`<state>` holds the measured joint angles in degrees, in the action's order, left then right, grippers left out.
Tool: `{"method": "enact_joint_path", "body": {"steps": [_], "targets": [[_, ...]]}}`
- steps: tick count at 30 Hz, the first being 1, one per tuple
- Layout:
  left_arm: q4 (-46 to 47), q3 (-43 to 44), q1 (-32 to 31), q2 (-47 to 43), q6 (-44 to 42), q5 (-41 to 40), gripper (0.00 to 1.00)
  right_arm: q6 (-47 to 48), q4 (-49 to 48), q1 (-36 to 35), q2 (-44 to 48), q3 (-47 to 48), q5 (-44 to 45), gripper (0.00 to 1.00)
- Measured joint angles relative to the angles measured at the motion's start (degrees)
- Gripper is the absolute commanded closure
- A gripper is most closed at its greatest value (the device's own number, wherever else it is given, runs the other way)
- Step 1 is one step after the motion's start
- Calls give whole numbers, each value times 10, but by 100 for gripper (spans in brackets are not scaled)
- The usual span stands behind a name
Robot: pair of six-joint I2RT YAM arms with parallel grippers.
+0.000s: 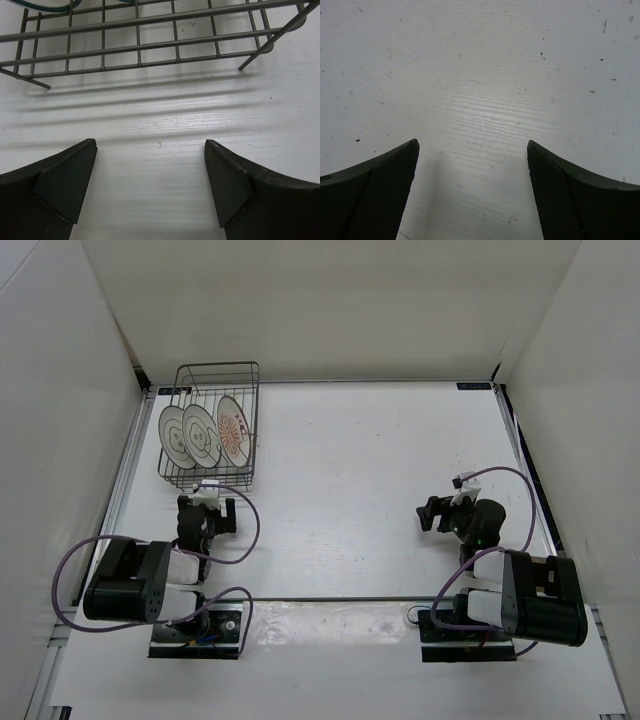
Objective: Unload the plates from the dish rack
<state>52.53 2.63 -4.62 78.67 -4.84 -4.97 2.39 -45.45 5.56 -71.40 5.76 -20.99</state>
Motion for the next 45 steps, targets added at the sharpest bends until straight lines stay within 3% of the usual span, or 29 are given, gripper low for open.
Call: {"method": "enact_joint_path", "body": {"steps": [8, 13, 17, 22, 25, 30, 34, 37, 40, 45], "targets": [[-235, 30, -1, -199, -2, -1, 0, 0, 0, 0, 0, 0, 1, 10], [-393, 129, -17, -311, 18, -2, 0, 1, 0, 0, 0, 0, 1, 10], [-522, 245, -23, -338, 61, -56, 0, 2, 0, 0, 0, 0, 0, 10], [-742, 508, -22, -265, 90, -140, 0, 3, 27, 0, 8, 3, -3, 10], [-801, 617, -22, -231, 103, -180, 0, 8, 143, 0, 41, 57, -16, 10], [-776, 565, 3, -254, 131, -224, 0, 20, 330, 0, 82, 252, -47, 10], [-805, 556, 54, -214, 152, -229, 0, 92, 477, 0, 43, 452, -89, 10], [-850, 633, 94, -135, 152, -205, 0, 132, 591, -1, -13, 584, -111, 10], [-869, 729, 121, -60, 146, -127, 0, 136, 683, -1, -76, 693, -120, 10], [-867, 844, 122, 41, 154, -4, 0, 133, 771, -1, -116, 737, -149, 10]]}}
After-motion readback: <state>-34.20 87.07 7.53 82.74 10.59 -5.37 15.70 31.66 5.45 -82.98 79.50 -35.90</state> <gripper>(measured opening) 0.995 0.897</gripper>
